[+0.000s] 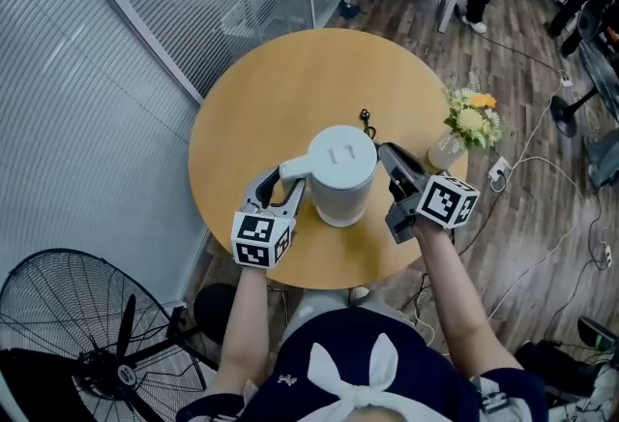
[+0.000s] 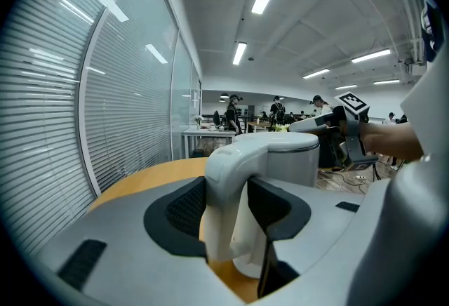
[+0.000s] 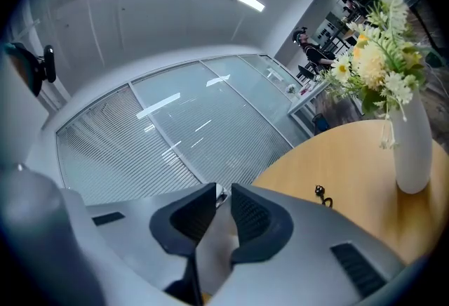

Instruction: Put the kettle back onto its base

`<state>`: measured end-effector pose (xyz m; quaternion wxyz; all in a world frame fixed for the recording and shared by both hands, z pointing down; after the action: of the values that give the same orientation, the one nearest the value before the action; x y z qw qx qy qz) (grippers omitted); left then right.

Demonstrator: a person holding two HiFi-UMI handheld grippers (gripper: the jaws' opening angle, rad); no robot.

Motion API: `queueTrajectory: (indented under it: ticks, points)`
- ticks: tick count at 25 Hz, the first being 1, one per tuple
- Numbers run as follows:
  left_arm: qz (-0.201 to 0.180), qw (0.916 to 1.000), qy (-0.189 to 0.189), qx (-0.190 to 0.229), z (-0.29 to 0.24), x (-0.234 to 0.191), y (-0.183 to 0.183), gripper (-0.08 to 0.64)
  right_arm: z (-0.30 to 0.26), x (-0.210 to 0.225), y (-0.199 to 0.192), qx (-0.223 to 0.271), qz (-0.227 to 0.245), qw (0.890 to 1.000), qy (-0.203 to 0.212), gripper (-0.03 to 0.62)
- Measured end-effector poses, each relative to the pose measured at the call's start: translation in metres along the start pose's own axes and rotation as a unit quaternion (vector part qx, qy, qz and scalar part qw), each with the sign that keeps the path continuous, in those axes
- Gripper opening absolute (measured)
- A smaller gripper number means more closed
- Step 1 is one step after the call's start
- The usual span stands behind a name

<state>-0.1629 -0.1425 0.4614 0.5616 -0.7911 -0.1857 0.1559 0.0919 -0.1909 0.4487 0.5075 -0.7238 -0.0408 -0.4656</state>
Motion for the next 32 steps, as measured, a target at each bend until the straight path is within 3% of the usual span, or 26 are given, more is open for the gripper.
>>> queueTrajectory:
  ticks: [32]
  points:
    - [0.001, 0.9996, -0.007, -0.029, -0.014, 0.001, -0.031, 0.199, -0.002, 0.03, -0.022, -0.02, -0.025, 0.999, -0.027, 0.061]
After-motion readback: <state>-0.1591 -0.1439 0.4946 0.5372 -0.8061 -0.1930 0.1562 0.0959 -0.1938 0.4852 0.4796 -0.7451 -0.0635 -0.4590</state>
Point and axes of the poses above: the fingertips, and each gripper's own axes: z backward along the fingers, x to its right, y out of its top, the point moved 6 cm from there along z, backward along the fingers, and after that the axes turned 4 degrees about x, right-handed, at the moved point
